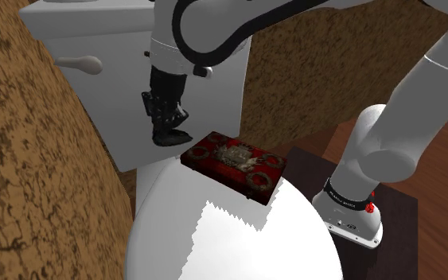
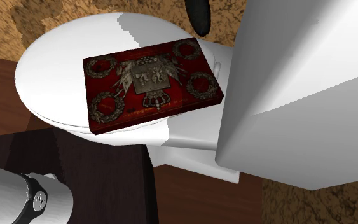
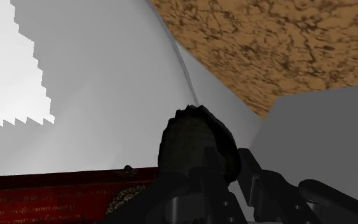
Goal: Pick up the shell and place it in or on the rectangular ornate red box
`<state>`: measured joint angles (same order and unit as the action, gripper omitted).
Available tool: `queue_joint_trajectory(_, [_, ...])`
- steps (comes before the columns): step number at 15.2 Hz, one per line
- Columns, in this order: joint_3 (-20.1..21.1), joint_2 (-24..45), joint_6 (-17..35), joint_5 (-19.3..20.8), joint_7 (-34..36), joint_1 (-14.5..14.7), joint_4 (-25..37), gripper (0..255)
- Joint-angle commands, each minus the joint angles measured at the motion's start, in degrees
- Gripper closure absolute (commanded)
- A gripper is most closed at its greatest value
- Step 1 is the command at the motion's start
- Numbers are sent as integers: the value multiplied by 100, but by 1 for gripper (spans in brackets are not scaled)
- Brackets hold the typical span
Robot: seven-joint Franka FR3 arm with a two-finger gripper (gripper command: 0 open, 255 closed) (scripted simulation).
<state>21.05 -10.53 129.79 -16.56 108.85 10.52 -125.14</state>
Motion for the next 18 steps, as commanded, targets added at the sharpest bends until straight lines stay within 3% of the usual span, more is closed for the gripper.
queue_joint_trajectory(1, [-113,-455,-7,-220,-235,12,-468,255])
queue_joint_trajectory(7, [-466,-1906,-277,-621,-670,181,-1736,255])
queue_joint_trajectory(14, [-900,-3696,-950,-679,-930,327,-2961,255])
queue_joint_trajectory(18, [-850,-3624,-619,-772,-1006,371,-3226,255])
